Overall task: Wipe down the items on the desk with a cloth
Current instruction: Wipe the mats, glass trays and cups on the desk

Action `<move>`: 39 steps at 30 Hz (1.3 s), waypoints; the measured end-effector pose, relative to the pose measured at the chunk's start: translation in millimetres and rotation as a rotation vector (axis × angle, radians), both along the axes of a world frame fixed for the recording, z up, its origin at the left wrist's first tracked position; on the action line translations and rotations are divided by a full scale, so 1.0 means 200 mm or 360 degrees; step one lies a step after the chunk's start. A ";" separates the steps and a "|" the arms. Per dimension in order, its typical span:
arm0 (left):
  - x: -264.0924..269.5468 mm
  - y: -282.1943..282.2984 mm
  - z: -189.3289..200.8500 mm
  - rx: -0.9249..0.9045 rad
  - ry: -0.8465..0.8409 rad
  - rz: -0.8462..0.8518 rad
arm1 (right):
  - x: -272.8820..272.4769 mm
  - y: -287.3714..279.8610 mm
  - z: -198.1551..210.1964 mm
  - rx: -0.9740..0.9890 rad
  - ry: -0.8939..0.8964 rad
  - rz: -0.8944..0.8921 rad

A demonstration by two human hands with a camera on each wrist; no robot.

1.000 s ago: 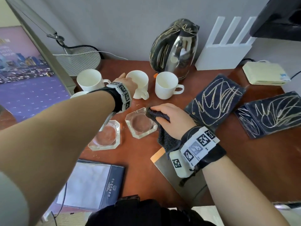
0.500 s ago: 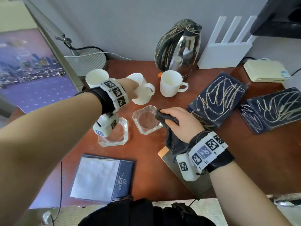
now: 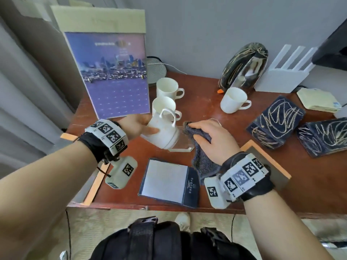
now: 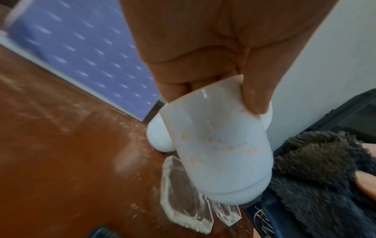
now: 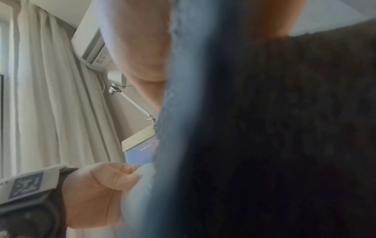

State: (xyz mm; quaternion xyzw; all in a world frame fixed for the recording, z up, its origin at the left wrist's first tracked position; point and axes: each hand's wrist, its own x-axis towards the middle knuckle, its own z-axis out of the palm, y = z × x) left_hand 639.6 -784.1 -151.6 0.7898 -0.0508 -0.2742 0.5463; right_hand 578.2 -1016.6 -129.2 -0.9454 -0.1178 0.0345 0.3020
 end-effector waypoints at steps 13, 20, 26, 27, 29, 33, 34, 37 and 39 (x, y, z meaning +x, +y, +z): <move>-0.31 0.56 -0.39 -0.0386 0.0237 -0.0096 | -0.15 0.61 -0.15 -0.0037 0.0184 0.0028; -0.32 0.56 -0.49 -0.0357 0.0189 0.0030 | -0.17 0.77 -0.19 -0.0226 0.0083 0.0230; -0.33 0.56 -0.50 -0.0456 0.0165 -0.0173 | -0.11 0.91 -0.27 -0.0561 0.0155 0.0288; -0.34 0.56 -0.51 -0.0376 0.0157 -0.0103 | -0.11 0.91 -0.28 -0.0590 0.0161 0.0285; -0.34 0.56 -0.56 -0.0285 0.0128 0.0035 | -0.11 0.91 -0.29 -0.0578 0.0155 0.0283; -0.36 0.54 -0.56 -0.0124 0.0113 0.0054 | -0.12 0.88 -0.31 -0.0526 0.0160 0.0263; -0.36 0.55 -0.57 -0.0097 0.0101 0.0071 | -0.11 0.86 -0.32 -0.0525 0.0171 0.0225; -0.36 0.54 -0.56 -0.0071 0.0131 0.0069 | -0.10 0.81 -0.31 -0.0577 0.0251 0.0051; -0.37 0.54 -0.55 -0.0026 0.0146 0.0066 | -0.10 0.80 -0.28 -0.0625 0.0212 0.0049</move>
